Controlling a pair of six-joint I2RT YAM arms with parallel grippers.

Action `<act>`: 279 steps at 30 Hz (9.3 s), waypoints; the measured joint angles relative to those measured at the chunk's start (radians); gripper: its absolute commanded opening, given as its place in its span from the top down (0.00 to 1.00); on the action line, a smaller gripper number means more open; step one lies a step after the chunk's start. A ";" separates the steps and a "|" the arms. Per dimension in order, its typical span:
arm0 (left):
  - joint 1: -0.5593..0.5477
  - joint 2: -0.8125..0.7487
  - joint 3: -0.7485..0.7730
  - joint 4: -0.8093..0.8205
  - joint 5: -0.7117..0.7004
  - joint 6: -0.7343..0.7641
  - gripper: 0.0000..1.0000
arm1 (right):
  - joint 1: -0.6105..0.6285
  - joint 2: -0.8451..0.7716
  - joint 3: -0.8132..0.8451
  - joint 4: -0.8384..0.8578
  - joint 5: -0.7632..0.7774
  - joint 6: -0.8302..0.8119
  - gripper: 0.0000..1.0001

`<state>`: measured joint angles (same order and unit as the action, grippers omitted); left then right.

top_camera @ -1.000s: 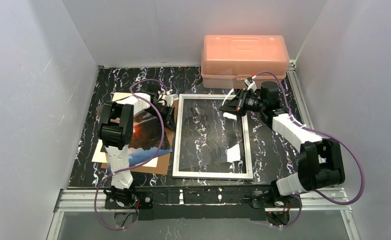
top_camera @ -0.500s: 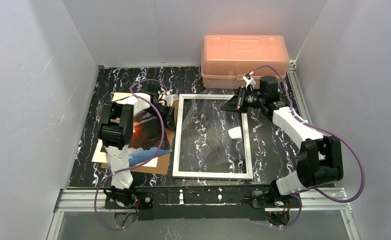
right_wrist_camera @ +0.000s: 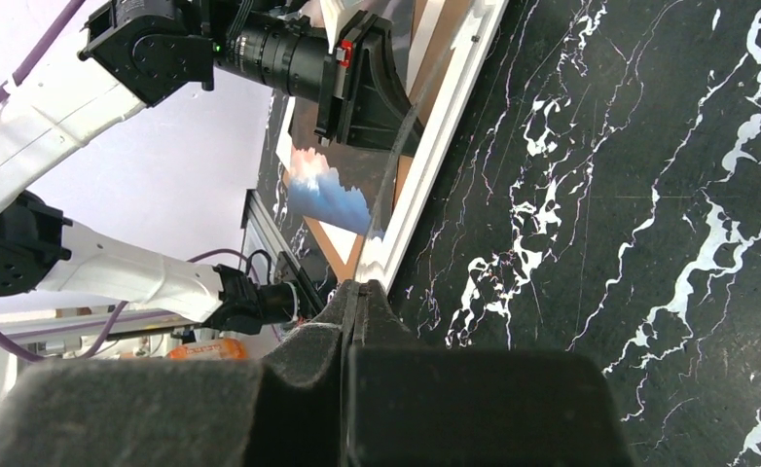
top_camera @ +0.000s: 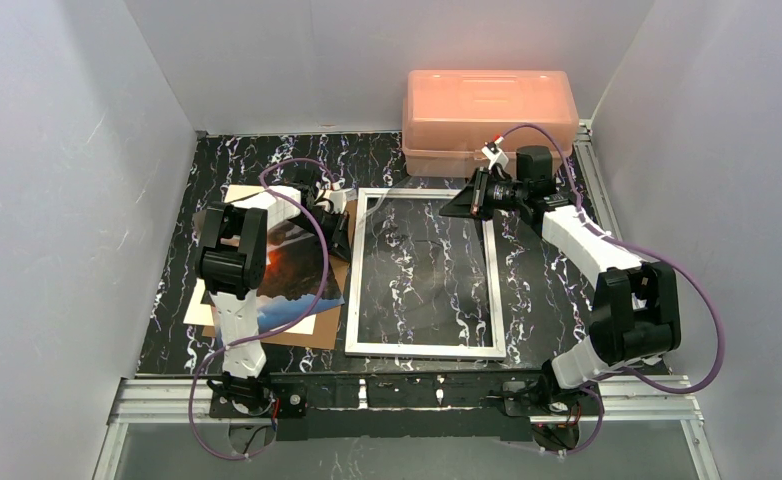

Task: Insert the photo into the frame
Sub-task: Adjust the photo frame item on the photo frame.

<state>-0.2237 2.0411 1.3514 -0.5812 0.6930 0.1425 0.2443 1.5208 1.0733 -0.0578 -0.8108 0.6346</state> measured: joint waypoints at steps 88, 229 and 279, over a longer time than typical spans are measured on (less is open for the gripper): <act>0.227 -0.197 -0.008 0.027 0.106 -0.172 1.00 | 0.265 0.035 0.586 -0.487 0.329 0.274 0.99; 0.051 -0.109 -0.068 0.031 0.055 -0.109 0.98 | 0.144 -0.316 -0.154 0.076 0.230 0.548 0.99; 0.037 -0.101 -0.060 0.030 0.056 -0.093 0.99 | 0.038 -0.156 0.015 -0.068 0.006 0.131 0.99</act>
<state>-0.1867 1.9404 1.2915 -0.5510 0.7486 0.0498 0.2821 1.3651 1.0882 -0.1257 -0.8051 0.7654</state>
